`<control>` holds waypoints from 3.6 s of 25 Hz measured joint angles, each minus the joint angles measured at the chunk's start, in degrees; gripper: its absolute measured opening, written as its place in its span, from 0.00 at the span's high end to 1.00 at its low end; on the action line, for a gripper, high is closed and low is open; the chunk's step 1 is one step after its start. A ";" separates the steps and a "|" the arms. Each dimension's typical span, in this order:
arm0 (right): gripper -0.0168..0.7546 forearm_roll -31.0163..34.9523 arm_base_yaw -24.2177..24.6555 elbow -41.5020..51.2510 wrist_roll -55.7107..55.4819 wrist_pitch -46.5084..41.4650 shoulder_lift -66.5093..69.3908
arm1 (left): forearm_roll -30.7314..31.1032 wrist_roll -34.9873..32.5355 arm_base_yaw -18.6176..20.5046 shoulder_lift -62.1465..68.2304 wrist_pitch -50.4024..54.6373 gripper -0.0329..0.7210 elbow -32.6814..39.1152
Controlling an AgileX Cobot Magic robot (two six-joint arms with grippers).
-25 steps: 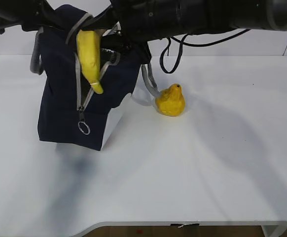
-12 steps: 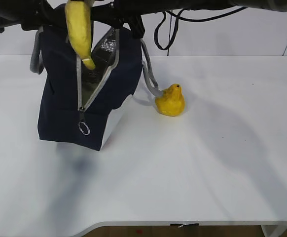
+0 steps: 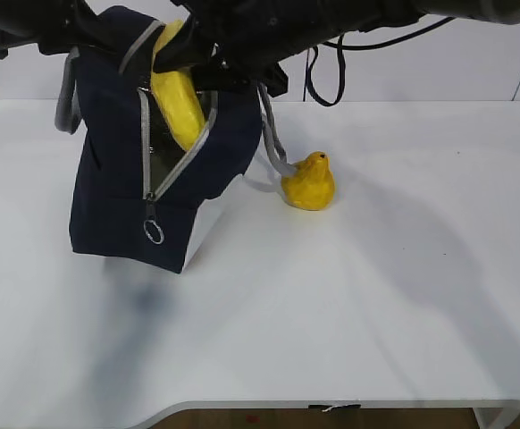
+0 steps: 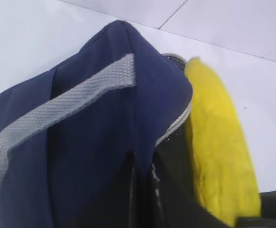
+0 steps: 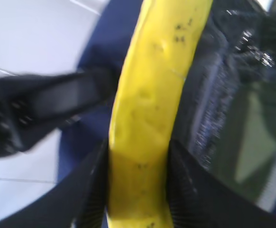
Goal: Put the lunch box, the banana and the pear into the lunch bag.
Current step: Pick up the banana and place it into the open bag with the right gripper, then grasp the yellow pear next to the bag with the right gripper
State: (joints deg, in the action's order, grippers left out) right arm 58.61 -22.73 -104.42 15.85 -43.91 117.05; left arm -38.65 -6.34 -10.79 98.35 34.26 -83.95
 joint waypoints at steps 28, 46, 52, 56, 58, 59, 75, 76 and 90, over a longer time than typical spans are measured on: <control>0.54 6.60 0.00 0.00 2.03 -1.58 5.47 | -0.70 -0.09 0.00 0.00 0.00 0.96 0.00; 0.22 8.83 1.24 -7.98 9.78 -11.75 5.77 | -0.70 -0.09 0.00 0.00 0.00 0.96 0.00; 0.24 -2.98 4.68 -16.09 4.66 -23.30 5.77 | -0.70 -0.09 0.00 0.00 0.00 0.96 0.00; 0.29 -10.81 7.60 -19.89 1.05 -26.06 5.77 | -0.70 -0.09 0.00 0.00 0.00 0.96 0.00; 0.33 -15.75 8.81 -21.20 -0.34 -26.37 5.77 | -0.70 -0.09 0.00 0.00 0.00 0.96 0.00; 0.35 -18.61 9.13 -21.45 -1.16 -26.49 5.77 | -0.70 -0.09 0.00 0.00 0.00 0.96 0.00; 0.38 -44.15 10.22 -21.80 -7.28 -27.41 4.21 | -0.70 -0.09 0.00 0.00 0.10 0.96 0.00; 0.38 -44.15 10.22 -21.80 -7.36 -27.41 4.21 | -0.70 -0.09 0.00 0.00 0.10 0.96 0.00; 0.38 -44.70 10.22 -11.44 -7.74 -27.41 0.65 | -0.70 -0.09 0.00 0.00 0.10 0.96 0.00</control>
State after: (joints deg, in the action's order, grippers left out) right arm 13.91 -12.50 -115.87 8.11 -71.32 117.70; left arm -39.35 -6.43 -10.79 98.35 34.36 -83.95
